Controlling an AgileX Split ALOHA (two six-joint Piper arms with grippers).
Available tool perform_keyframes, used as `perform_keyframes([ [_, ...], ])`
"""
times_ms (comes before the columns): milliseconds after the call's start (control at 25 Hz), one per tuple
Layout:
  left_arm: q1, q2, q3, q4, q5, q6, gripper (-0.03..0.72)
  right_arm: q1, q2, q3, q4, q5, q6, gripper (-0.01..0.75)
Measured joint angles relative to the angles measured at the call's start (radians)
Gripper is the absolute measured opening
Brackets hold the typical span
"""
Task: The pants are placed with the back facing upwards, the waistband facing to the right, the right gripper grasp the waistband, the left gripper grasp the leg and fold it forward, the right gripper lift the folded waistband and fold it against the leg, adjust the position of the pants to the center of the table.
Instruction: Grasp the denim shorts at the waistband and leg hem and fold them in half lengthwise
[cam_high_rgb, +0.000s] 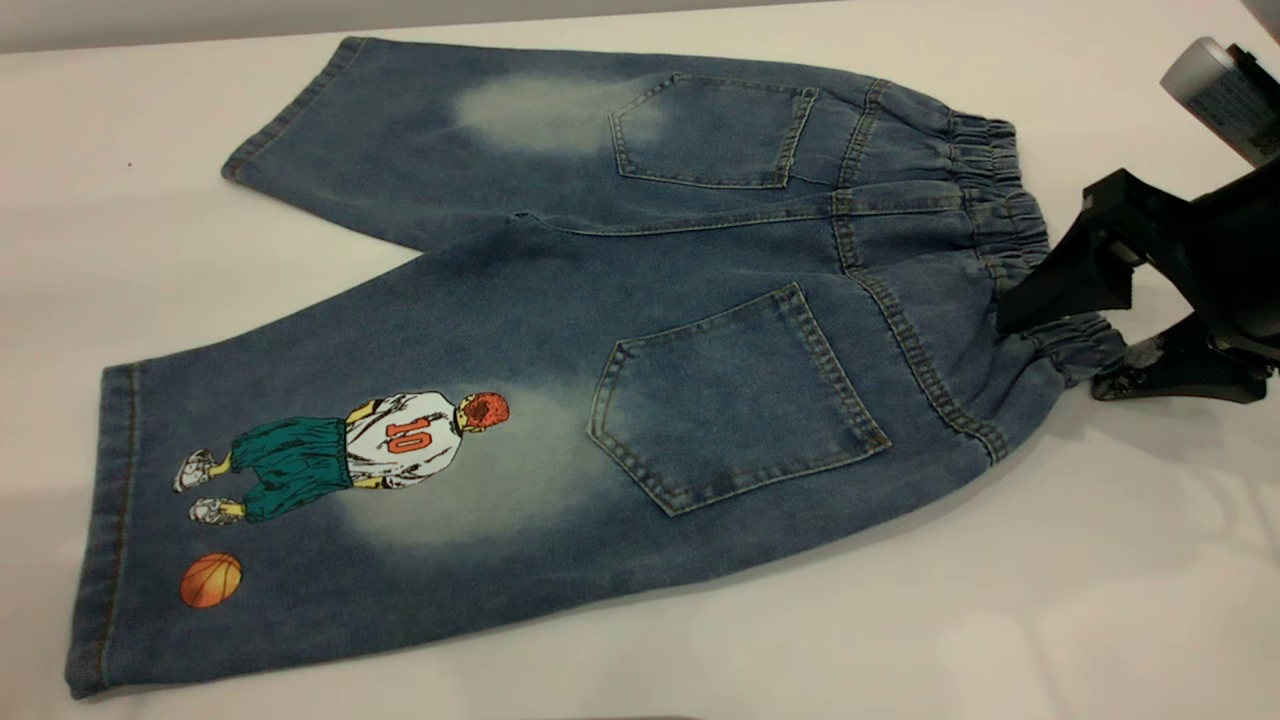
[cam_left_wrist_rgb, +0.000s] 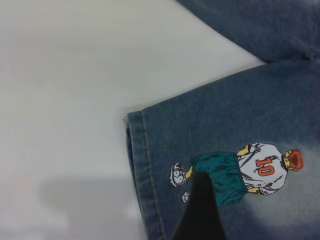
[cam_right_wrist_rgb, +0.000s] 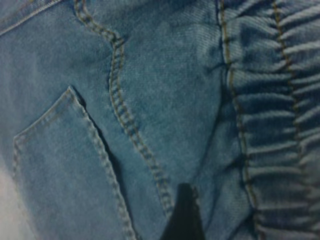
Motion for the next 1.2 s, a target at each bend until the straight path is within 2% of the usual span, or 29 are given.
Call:
perform_keyframes([
  [120, 0.0, 0.0, 0.0, 0.0, 0.003, 0.0, 0.529, 0.0, 0.007, -0.001, 0.0, -0.007, -0.001, 0.419],
  [160, 0.0, 0.0, 0.0, 0.0, 0.01, 0.0, 0.529, 0.0, 0.009, -0.001, 0.0, -0.009, -0.001, 0.365],
  [280, 0.0, 0.001, 0.0, 0.003, 0.064, 0.0, 0.529, 0.0, 0.009, -0.001, 0.0, -0.013, -0.007, 0.131],
  [360, 0.0, 0.013, -0.003, 0.027, 0.137, -0.001, 0.529, 0.0, 0.009, -0.001, 0.0, -0.013, -0.015, 0.055],
  [520, 0.0, 0.071, 0.009, 0.065, 0.293, -0.023, 0.529, 0.0, 0.009, -0.001, 0.0, -0.012, -0.018, 0.037],
  [640, 0.0, 0.123, 0.074, 0.072, 0.306, -0.057, 0.529, 0.0, 0.009, -0.001, 0.0, -0.012, -0.018, 0.037],
  [800, 0.0, 0.179, 0.145, 0.072, 0.222, -0.101, 0.529, 0.0, 0.009, -0.001, 0.0, -0.012, -0.018, 0.037],
  [1200, -0.01, 0.343, 0.148, 0.072, 0.038, -0.104, 0.529, 0.0, 0.009, -0.001, 0.0, -0.012, -0.022, 0.038],
])
